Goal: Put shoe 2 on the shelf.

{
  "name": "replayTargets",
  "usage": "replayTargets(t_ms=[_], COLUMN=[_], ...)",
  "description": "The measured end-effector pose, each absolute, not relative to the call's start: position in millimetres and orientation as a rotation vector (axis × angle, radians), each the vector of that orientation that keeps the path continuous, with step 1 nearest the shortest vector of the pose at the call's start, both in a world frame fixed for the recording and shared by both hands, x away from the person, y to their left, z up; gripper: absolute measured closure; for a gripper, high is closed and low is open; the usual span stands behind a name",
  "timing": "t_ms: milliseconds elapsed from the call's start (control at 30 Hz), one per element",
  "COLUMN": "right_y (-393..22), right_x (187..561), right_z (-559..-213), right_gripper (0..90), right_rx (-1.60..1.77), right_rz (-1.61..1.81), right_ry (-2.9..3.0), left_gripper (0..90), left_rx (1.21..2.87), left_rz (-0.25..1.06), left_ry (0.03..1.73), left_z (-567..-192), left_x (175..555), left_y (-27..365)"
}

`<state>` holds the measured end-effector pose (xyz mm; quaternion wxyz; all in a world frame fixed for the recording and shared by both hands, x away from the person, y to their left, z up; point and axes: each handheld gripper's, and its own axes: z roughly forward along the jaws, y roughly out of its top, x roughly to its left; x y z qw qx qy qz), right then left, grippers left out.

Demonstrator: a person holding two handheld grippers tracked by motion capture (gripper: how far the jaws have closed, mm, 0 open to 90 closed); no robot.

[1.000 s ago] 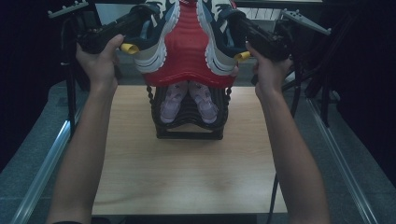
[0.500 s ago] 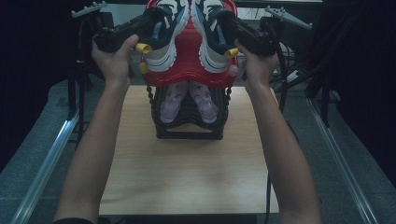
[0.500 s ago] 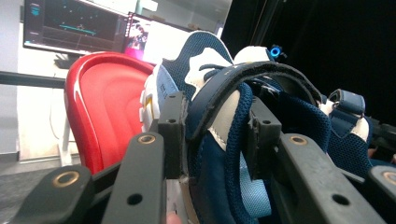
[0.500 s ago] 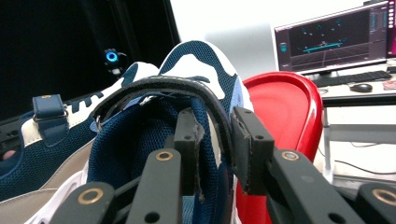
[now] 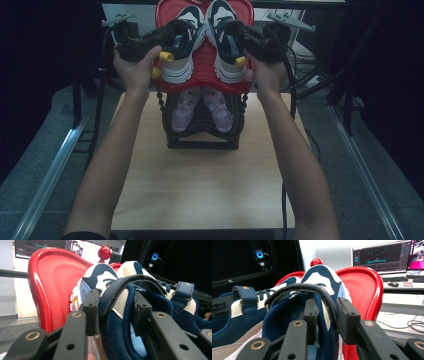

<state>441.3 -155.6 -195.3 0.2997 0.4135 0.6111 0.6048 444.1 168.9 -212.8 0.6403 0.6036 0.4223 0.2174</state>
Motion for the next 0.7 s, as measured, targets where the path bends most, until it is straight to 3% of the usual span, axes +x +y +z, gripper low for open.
replayTargets(t_ms=[167,267,467,700], right_y=[-154.6,-155.7,-156.3,-157.4], right_x=[442.7,444.1,441.6,440.5], right_z=[-197.5,-197.5,-195.3,-196.8], right_gripper=[67.7,61.5,56.7,54.8], right_rx=[1.084,1.068,1.052,1.054], right_rz=[1.614,1.65,1.678,1.679], right_ry=[1.631,1.667,1.667,1.679], left_gripper=[62.0,60.8,53.7,59.6], left_rx=[1.368,1.373,1.372,1.381], left_rz=[0.504,0.509,0.489,0.523], left_ry=[0.938,0.923,0.908,0.915], left_z=[-217.2,-217.8,-217.1,-217.6], left_x=[444.6,444.1,443.0,442.4], left_y=[168.6,168.9,169.3,168.3])
